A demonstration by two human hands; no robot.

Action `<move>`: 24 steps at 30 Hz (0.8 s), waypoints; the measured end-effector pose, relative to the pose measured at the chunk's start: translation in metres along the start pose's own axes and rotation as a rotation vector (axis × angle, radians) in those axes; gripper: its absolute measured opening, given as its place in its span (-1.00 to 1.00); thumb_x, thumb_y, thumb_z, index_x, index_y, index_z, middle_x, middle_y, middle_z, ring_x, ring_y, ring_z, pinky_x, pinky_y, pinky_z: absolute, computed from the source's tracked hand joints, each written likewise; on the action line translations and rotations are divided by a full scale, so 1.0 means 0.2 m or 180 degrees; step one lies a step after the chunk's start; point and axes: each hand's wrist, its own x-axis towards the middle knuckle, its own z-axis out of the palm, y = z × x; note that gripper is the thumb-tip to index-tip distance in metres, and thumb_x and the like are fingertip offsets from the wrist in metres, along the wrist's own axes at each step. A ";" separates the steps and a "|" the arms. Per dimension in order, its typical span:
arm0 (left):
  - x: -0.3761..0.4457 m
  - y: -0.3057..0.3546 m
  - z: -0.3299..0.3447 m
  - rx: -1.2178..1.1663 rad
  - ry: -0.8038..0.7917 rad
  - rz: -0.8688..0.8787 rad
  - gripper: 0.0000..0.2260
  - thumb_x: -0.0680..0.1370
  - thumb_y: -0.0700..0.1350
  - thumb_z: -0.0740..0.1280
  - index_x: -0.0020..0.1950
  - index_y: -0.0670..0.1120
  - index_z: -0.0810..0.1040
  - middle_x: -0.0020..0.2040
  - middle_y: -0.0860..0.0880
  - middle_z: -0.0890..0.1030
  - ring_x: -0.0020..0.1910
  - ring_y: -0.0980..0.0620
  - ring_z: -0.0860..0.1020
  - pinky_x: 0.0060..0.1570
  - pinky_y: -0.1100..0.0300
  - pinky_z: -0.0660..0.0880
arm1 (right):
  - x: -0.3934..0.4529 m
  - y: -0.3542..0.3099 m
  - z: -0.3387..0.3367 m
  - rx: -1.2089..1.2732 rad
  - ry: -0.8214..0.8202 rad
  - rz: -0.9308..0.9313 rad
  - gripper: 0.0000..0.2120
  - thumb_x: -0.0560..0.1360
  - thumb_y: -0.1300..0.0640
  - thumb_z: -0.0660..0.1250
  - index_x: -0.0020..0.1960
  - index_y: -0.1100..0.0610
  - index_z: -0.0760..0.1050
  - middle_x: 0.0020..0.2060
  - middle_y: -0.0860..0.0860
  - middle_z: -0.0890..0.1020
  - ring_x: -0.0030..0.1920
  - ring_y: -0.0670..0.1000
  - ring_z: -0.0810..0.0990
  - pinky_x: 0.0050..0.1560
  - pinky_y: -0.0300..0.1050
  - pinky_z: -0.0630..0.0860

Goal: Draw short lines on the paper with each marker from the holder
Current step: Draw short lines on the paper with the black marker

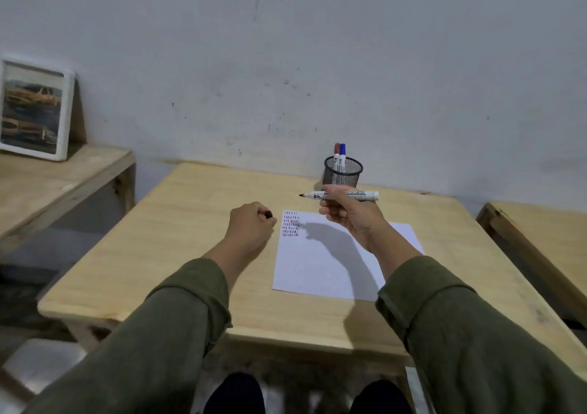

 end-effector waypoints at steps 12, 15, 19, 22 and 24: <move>0.00 -0.17 0.10 0.1042 -0.0004 0.0356 -0.59 0.41 0.22 0.30 0.14 0.01 0.53 0.11 0.00 0.54 0.23 -0.04 0.42 0.13 0.02 0.27 | 0.01 0.23 0.09 -0.0278 0.0150 0.0180 -0.93 0.46 0.24 0.39 -0.09 0.10 0.60 -0.38 0.05 0.59 -0.43 -0.04 0.53 -0.34 -0.25 0.45; -0.02 -0.21 0.08 0.1128 -0.0238 0.0410 -0.38 0.37 0.31 0.29 0.32 -0.03 0.40 0.34 0.03 0.43 0.40 0.02 0.29 0.33 0.02 0.15 | 0.01 0.26 0.11 -0.0292 0.0127 0.0224 -0.94 0.47 0.23 0.39 -0.06 0.15 0.60 -0.39 0.04 0.61 -0.44 -0.10 0.57 -0.39 -0.30 0.45; -0.04 -0.23 0.07 0.1270 -0.0347 0.0532 -0.25 0.36 0.35 0.27 0.41 -0.06 0.30 0.47 0.02 0.30 0.49 0.04 0.17 0.42 0.03 0.05 | -0.01 0.30 0.14 -0.0424 0.0157 0.0233 -0.95 0.46 0.23 0.39 -0.17 0.14 0.60 -0.39 0.06 0.58 -0.43 -0.11 0.52 -0.38 -0.33 0.43; -0.05 -0.22 0.06 0.1287 -0.0382 0.0522 -0.23 0.37 0.34 0.27 0.44 -0.08 0.28 0.50 0.02 0.25 0.51 0.06 0.12 0.44 0.04 0.01 | -0.02 0.32 0.15 -0.0544 0.0205 0.0217 -0.93 0.45 0.27 0.35 -0.17 0.16 0.59 -0.40 0.06 0.54 -0.42 -0.09 0.47 -0.40 -0.36 0.40; -0.06 -0.22 0.06 0.1288 -0.0359 0.0546 -0.24 0.38 0.33 0.28 0.44 -0.08 0.29 0.50 0.03 0.25 0.51 0.06 0.12 0.44 0.04 0.01 | -0.02 0.33 0.15 -0.0674 0.0205 0.0264 -0.95 0.44 0.24 0.35 -0.16 0.15 0.59 -0.40 0.03 0.54 -0.40 -0.08 0.47 -0.41 -0.36 0.39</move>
